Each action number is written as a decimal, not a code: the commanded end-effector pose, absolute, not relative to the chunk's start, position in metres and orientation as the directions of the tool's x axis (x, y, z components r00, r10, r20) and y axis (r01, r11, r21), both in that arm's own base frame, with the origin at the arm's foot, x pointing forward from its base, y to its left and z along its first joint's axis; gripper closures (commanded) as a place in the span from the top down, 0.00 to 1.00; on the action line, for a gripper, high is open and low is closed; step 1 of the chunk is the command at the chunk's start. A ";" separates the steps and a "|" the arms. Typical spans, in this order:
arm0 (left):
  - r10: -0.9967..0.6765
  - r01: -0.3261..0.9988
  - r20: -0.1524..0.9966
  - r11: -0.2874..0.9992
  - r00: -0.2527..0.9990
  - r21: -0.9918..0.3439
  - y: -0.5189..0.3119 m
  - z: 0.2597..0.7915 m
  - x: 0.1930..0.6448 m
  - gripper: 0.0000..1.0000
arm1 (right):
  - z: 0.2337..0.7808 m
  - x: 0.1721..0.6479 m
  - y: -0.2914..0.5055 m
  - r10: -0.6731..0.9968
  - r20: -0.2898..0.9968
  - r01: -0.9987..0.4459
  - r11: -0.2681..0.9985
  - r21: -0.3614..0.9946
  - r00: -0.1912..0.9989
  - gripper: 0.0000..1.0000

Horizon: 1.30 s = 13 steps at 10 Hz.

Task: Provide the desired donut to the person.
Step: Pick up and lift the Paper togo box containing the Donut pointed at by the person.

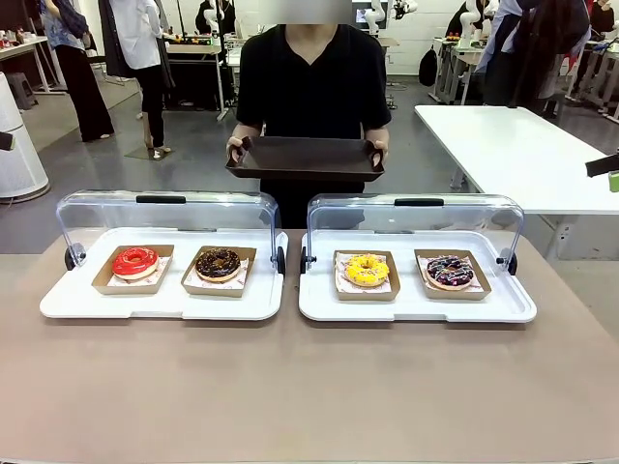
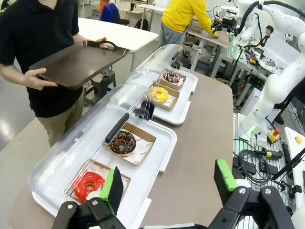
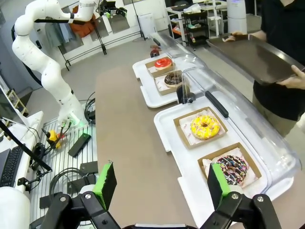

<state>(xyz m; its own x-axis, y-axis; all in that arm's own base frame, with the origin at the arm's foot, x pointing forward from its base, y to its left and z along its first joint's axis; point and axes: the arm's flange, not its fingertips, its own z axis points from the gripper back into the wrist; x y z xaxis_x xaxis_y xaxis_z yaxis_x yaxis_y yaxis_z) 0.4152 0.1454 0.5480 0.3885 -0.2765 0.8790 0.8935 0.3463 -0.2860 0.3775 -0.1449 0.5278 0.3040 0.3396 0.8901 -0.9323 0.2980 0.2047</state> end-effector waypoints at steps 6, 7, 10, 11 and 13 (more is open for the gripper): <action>-0.269 0.896 0.883 0.340 0.384 -0.286 0.146 0.549 0.415 1.00 | 0.528 0.378 -0.144 0.334 0.894 -0.935 0.290 0.204 0.299 1.00; -0.269 0.896 0.883 0.340 0.384 -0.286 0.146 0.549 0.415 1.00 | 0.528 0.378 -0.144 0.334 0.894 -0.935 0.290 0.204 0.299 1.00; -0.269 0.896 0.883 0.340 0.384 -0.286 0.146 0.549 0.415 1.00 | 0.528 0.378 -0.144 0.334 0.894 -0.935 0.290 0.204 0.299 1.00; -0.269 0.896 0.883 0.340 0.384 -0.286 0.146 0.549 0.415 1.00 | 0.528 0.378 -0.144 0.334 0.894 -0.935 0.290 0.204 0.299 1.00; -0.269 0.896 0.883 0.340 0.384 -0.286 0.146 0.549 0.415 1.00 | 0.528 0.378 -0.144 0.334 0.894 -0.935 0.290 0.204 0.299 1.00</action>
<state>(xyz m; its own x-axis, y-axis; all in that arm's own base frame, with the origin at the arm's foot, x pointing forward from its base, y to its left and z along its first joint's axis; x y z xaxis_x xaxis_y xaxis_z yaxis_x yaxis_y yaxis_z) 0.4154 0.1447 0.5481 0.3884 -0.2777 0.8787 0.8938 0.3455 -0.2859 0.3778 -0.1441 0.5279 0.3035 0.3409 0.8898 -0.9328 0.2966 0.2046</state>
